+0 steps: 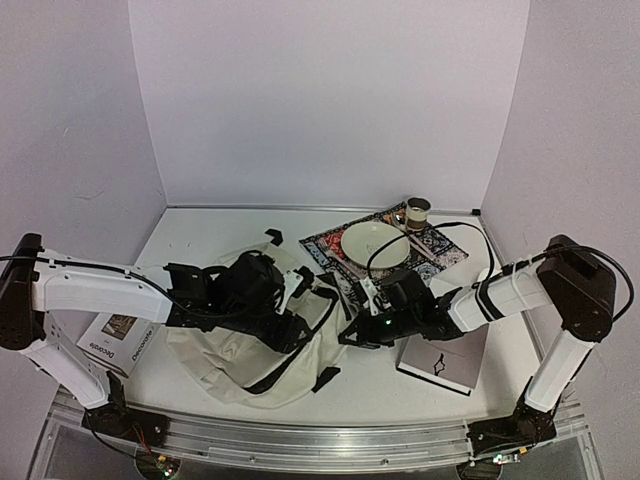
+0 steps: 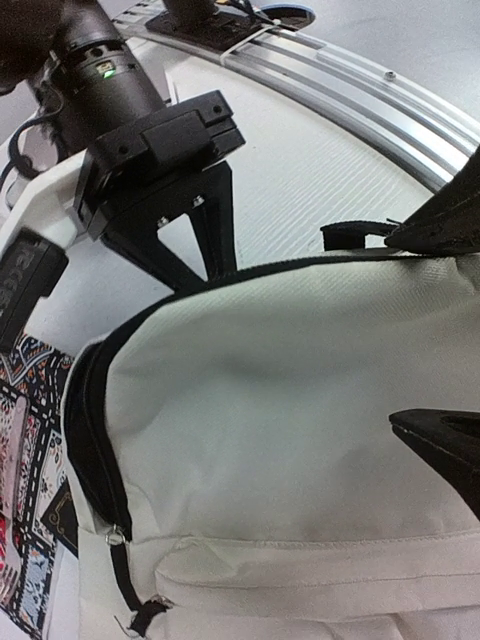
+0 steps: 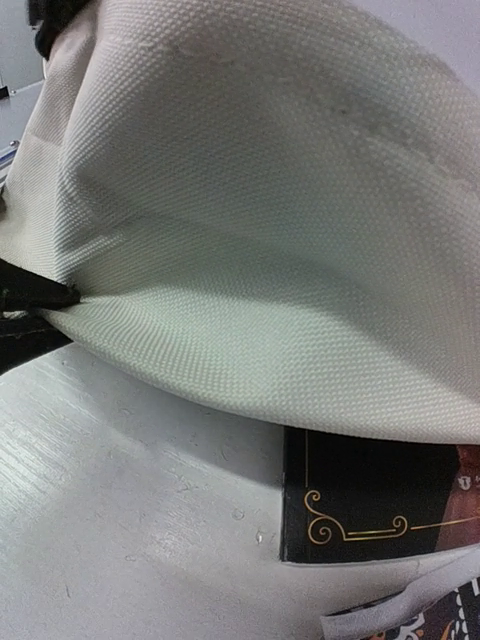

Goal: Pack the student bag
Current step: Pick up the largest pocket of the bag from the student bag.

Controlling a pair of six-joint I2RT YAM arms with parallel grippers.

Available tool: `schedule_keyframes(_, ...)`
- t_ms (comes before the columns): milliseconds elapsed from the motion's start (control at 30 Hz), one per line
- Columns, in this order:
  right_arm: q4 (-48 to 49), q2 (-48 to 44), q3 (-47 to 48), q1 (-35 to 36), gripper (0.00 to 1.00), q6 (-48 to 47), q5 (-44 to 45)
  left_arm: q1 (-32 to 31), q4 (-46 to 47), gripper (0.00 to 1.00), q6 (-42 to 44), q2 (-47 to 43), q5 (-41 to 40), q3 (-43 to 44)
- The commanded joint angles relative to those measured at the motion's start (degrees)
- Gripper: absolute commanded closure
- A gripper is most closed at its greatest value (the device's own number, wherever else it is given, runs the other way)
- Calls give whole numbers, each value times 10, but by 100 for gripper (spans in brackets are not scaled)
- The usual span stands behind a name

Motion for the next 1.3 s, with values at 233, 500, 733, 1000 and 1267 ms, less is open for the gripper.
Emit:
schedule_keyframes(233,-47,-25,22,2,100,-29,16,4,-55,85,-1,-11,-102,12)
schedule_keyframes(500,-54,-27,25,2,100,-36,17,4,-56,90,10,44,-57,36)
schedule_keyframes(733,-70,-28,19,2,100,-48,40,10,-112,100,34,26,-162,74)
schedule_keyframes(1000,-99,-6,42,-2,100,-72,56,88,-156,100,83,-40,-259,92)
schedule_keyframes(1267,-131,22,76,-22,100,-102,59,195,-170,100,141,-75,-319,113)
